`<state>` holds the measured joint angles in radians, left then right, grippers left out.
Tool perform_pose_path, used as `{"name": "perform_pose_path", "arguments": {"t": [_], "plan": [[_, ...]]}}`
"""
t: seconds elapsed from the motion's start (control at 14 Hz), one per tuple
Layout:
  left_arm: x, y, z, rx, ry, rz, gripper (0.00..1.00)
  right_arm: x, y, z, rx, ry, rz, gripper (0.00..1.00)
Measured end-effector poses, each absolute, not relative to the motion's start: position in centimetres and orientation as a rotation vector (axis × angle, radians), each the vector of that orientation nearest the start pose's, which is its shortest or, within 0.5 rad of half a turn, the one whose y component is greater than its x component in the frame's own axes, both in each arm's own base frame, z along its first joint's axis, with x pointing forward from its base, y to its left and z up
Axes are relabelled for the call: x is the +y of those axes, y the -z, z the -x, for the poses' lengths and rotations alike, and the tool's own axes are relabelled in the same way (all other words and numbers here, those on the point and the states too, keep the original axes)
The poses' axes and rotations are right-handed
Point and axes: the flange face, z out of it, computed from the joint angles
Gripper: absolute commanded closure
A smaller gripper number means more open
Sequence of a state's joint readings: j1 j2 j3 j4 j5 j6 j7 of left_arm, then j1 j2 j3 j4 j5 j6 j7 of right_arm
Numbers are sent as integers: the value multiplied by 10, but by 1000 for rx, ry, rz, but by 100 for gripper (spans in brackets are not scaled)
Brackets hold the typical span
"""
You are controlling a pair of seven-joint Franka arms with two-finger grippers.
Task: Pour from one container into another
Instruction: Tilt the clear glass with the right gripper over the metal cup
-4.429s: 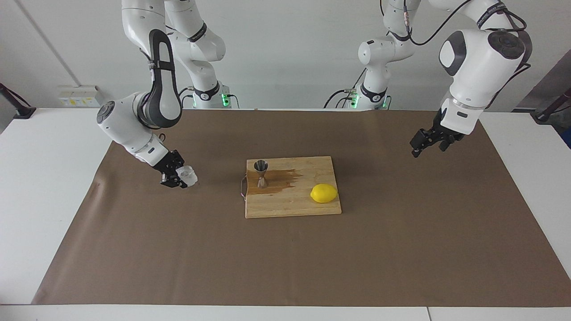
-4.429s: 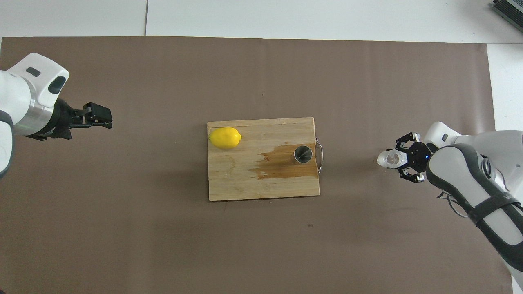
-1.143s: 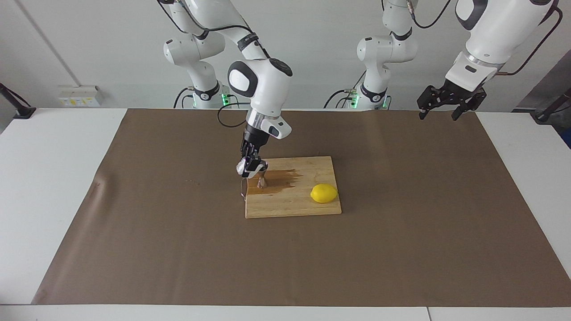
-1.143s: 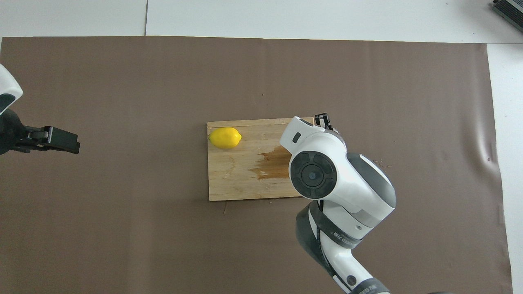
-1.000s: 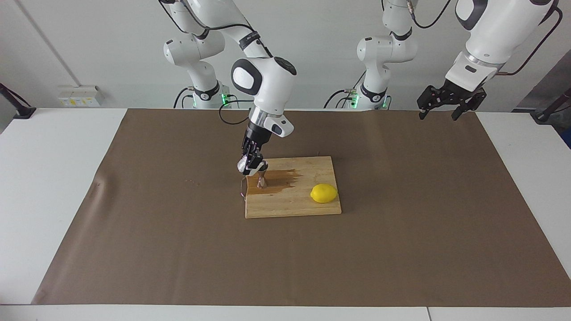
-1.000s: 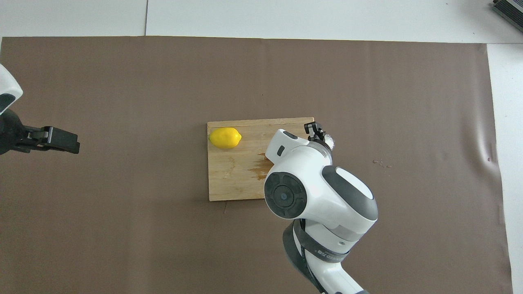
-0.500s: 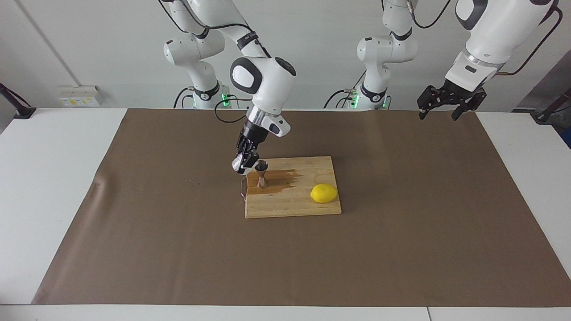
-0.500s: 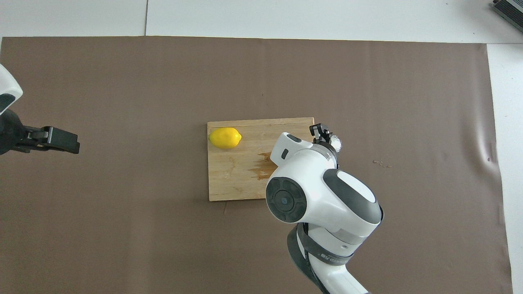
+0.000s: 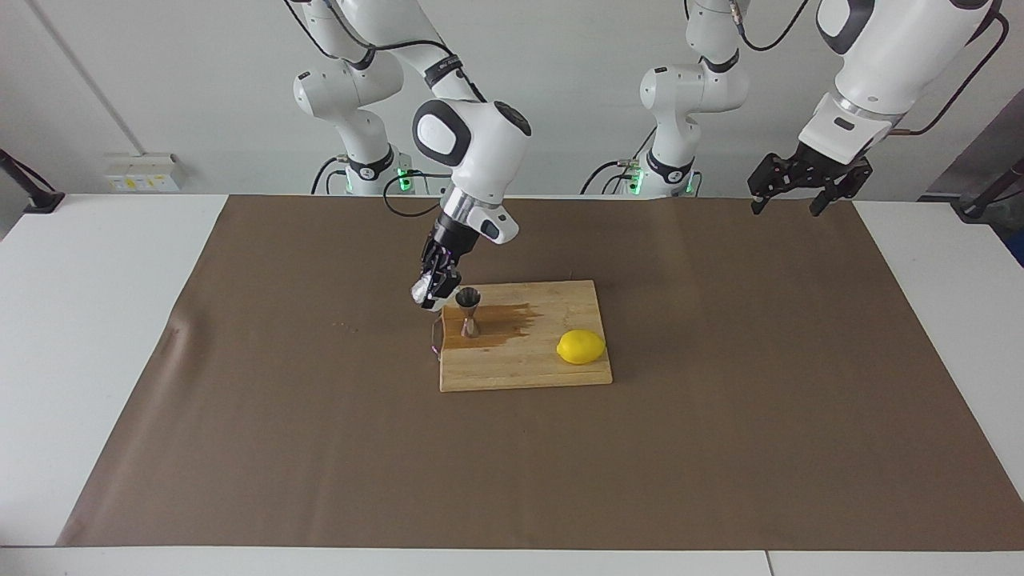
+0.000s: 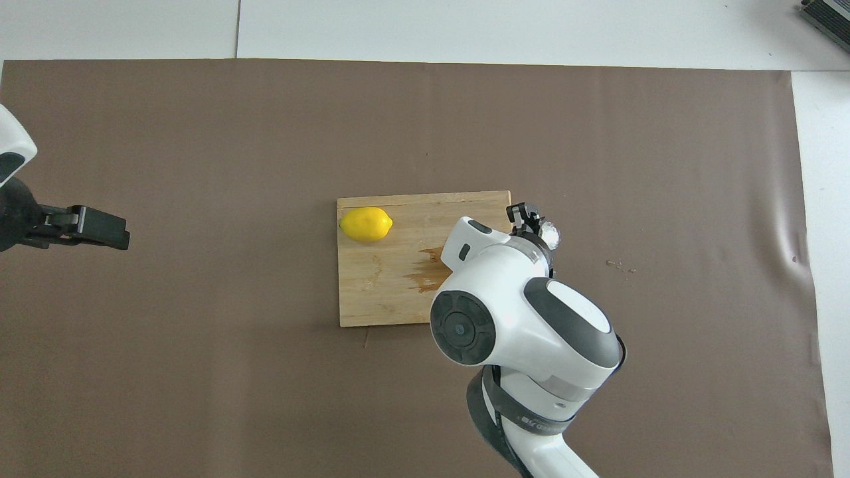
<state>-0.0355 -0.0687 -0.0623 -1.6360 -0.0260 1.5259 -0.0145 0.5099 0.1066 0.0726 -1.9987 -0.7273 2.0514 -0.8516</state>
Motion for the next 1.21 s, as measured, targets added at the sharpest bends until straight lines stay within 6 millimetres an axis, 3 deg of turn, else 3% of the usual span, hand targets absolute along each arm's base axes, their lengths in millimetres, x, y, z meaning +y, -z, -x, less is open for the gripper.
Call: {"name": "perform_pose_path", "arguments": {"t": [1.21], "plan": [[-55,-627,-525,131,-68,3158,0,298,-425,-501,1926,126,-1596,100]]}}
